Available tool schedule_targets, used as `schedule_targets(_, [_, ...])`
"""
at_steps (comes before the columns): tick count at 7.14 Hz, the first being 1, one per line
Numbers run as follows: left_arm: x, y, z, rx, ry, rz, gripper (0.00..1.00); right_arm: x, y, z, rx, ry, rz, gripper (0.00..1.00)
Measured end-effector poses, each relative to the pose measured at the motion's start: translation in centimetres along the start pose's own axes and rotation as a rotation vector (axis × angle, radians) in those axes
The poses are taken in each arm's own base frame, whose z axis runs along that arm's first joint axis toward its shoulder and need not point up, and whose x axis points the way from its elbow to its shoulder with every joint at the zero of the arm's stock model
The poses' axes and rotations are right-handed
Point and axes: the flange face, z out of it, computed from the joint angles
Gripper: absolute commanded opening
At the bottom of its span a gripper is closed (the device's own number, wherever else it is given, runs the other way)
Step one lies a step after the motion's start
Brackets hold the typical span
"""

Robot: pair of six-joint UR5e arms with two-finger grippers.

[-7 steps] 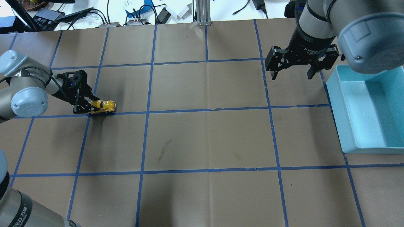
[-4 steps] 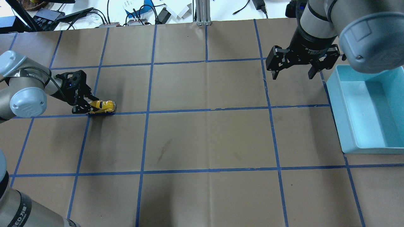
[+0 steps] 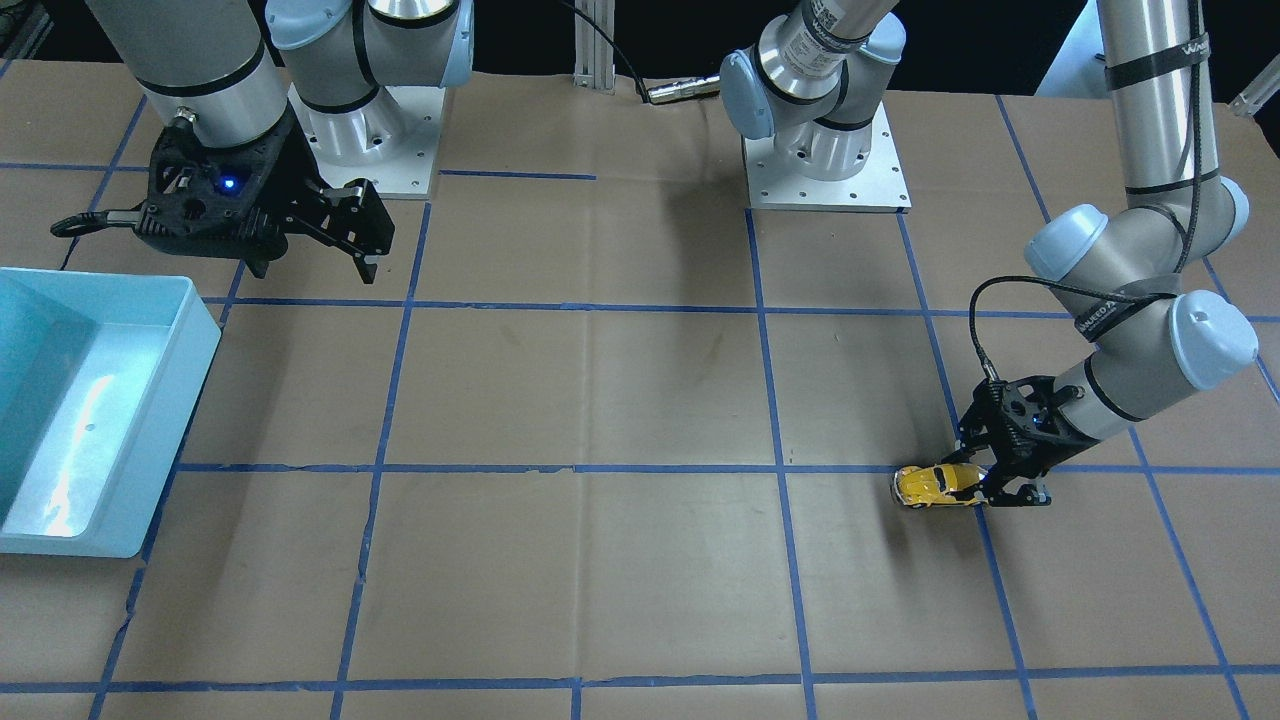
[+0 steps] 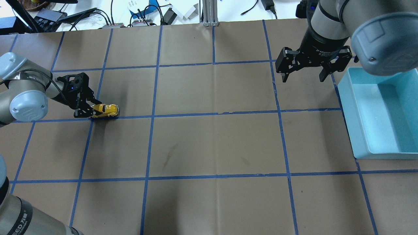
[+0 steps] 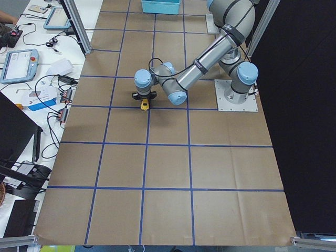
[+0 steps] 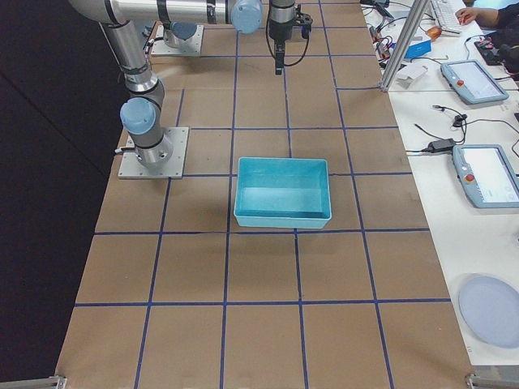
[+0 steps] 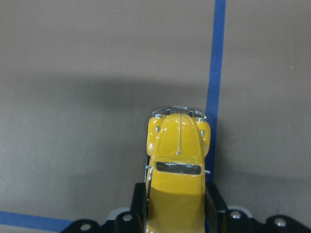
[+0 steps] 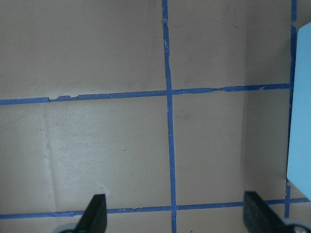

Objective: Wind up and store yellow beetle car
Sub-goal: 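Drag the car backward along the table toward the robot with the left gripper, then keep pulling the car farther back toward the left arm's base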

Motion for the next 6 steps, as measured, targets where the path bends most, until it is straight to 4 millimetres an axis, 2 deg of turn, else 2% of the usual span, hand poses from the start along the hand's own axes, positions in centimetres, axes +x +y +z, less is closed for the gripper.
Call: schedule_targets(6, [0.3, 2.6, -0.6, 0.055, 0.0, -0.03, 0.25, 0.1, -0.1, 0.1, -0.002, 0.0, 0.001, 1.0])
